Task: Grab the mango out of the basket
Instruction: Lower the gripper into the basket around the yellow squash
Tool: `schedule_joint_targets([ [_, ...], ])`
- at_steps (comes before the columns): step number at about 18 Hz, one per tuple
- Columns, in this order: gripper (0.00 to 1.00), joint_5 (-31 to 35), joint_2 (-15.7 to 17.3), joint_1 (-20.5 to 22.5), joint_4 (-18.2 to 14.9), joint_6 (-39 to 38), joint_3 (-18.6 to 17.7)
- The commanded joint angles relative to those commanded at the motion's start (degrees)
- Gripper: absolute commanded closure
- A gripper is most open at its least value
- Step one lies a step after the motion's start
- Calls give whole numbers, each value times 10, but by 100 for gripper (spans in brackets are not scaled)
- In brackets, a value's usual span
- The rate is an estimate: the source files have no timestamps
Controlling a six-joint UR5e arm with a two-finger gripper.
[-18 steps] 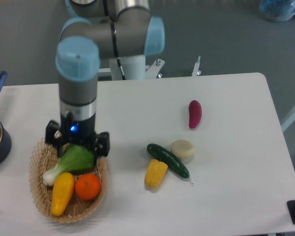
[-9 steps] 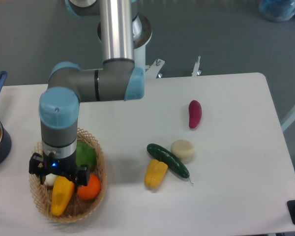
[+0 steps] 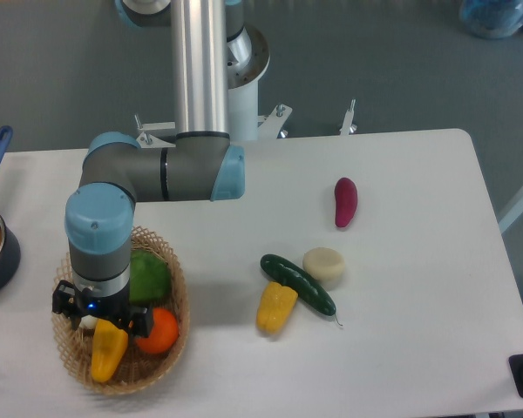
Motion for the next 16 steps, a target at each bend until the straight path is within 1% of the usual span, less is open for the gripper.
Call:
schedule_joint_targets([
  [2, 0, 10, -5, -2, 2, -2, 2],
  [11, 0, 11, -15, -2, 3, -2, 3],
  [14, 0, 11, -25, -6, 16, -2, 5],
  [16, 0, 14, -32, -10, 18, -1, 7],
])
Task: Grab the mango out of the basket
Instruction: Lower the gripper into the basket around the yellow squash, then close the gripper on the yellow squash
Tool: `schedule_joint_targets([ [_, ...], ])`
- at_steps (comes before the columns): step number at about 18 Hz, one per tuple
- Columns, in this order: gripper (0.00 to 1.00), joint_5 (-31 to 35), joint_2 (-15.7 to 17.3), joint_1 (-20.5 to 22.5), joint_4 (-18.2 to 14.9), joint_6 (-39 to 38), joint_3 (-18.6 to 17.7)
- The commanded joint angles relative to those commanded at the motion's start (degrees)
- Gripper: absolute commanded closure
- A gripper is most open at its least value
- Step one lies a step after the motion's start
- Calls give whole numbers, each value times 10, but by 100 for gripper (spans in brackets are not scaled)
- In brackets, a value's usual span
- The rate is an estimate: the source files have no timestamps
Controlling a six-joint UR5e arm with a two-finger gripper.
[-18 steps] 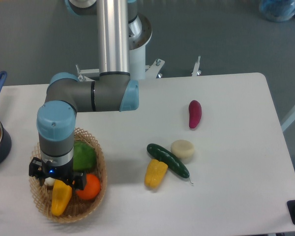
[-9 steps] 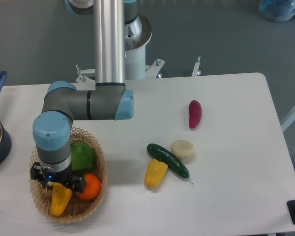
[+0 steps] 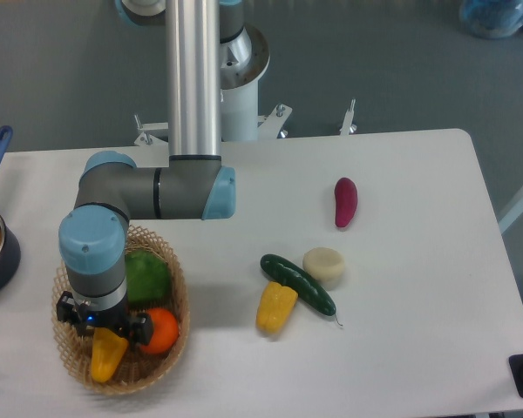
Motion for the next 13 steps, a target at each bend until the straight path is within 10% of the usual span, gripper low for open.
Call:
schedule_joint_targets([
  [8, 3, 2, -15, -5, 1, 4, 5],
  [13, 47, 9, -11, -9, 0, 2, 4],
])
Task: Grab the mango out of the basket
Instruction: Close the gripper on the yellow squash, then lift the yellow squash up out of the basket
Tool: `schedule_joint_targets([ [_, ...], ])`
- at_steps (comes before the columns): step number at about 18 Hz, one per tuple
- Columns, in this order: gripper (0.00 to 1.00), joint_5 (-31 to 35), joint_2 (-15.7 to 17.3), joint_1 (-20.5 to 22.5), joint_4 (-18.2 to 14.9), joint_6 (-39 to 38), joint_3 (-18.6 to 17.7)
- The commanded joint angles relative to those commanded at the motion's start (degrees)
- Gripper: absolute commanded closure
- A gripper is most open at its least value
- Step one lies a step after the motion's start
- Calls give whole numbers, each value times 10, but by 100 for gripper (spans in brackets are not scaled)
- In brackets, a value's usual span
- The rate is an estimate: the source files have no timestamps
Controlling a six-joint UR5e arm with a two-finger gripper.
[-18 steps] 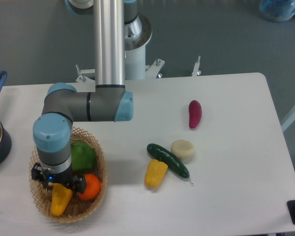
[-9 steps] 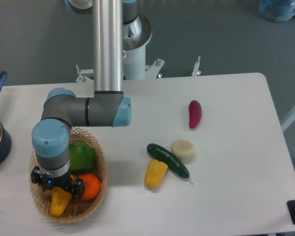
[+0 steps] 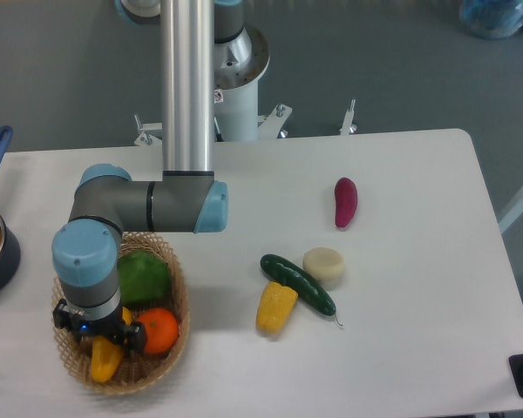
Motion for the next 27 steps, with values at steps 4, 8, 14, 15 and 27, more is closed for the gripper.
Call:
schedule_joint_targets([
  [4, 67, -1, 12, -1, -1, -3, 1],
  [8, 67, -5, 42, 2, -1, 3, -1],
  [14, 67, -2, 107, 35, 1, 51, 11],
  [15, 67, -2, 121, 49, 1, 57, 15],
  [27, 67, -51, 149, 171, 31, 94, 100],
])
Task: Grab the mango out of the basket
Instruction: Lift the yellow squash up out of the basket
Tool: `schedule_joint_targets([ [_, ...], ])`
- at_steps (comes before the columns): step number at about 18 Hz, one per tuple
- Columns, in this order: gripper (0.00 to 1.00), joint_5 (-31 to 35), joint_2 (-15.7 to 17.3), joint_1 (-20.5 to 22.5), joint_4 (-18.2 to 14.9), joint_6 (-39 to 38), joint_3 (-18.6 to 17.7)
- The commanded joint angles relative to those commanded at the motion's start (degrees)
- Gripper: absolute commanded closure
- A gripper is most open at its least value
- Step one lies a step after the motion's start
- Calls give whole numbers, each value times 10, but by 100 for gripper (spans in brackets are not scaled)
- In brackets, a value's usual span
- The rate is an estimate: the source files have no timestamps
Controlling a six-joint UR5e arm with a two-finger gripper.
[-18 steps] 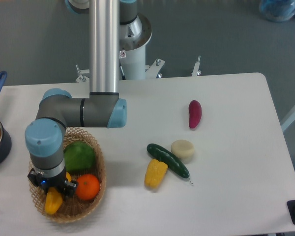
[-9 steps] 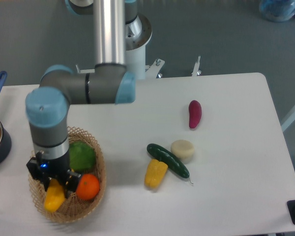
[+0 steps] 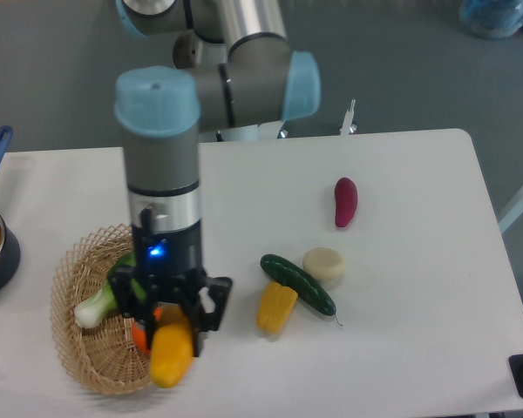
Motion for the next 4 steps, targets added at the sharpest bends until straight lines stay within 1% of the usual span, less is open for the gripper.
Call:
schedule_joint_targets([
  [4, 67, -8, 7, 22, 0, 21, -6],
])
